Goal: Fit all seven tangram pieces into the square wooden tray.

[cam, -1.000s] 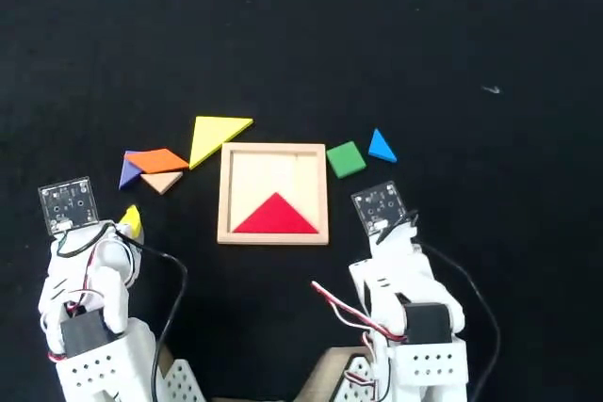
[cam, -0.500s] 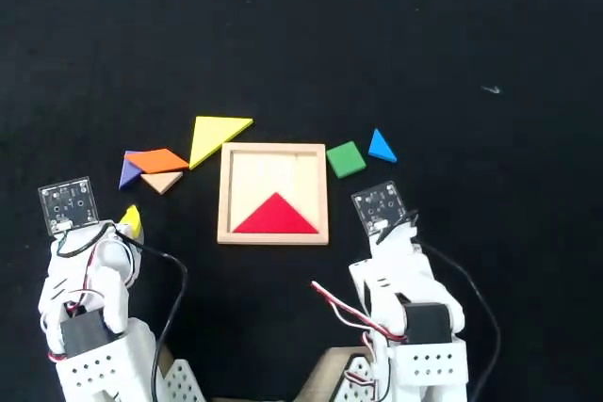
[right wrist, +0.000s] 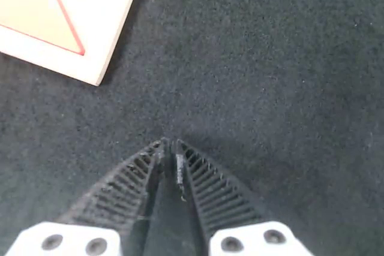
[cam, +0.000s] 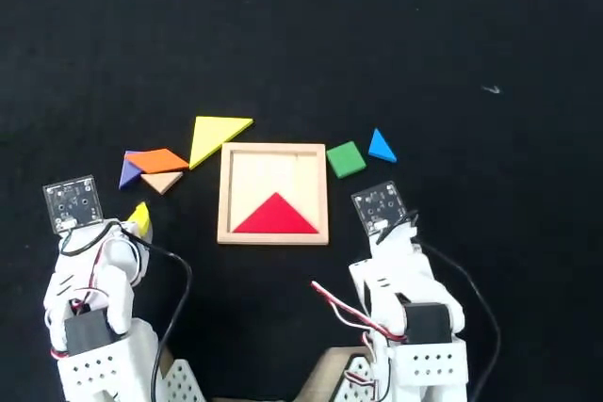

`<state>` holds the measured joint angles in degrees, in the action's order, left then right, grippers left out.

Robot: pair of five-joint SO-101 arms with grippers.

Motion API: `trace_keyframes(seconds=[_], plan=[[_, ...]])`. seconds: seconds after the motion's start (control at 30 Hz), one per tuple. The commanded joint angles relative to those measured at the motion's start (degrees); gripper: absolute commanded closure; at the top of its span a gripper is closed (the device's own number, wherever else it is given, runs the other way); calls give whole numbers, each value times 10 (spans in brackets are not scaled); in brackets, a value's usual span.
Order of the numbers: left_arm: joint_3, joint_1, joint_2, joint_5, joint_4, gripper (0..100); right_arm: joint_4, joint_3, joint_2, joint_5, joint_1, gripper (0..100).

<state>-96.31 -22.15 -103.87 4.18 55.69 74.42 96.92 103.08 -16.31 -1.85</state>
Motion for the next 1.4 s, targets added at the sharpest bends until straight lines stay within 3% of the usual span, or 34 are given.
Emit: trace_keyframes(seconds=[0.0,0.4,0.5,0.7,0.8,1.07,1.2,1.37], plan=[[-1,7,-4,-5,-10,769,3,-4,52,3,4,987],[-5,9,-5,-5,-11,766,-3,-4,53,3,4,987],[-10,9,-5,-5,-10,765,-129,-6,53,6,7,962],[-11,8,-4,-4,-9,765,-382,-4,53,7,16,777],[-11,8,-4,28,-9,766,-438,-4,52,7,4,754],[7,22,-5,65,40,765,-447,-9,47,16,-25,904],[29,75,-5,69,76,768,-433,-8,47,97,-19,880],[11,73,-5,121,59,769,-352,-43,46,105,-3,864]])
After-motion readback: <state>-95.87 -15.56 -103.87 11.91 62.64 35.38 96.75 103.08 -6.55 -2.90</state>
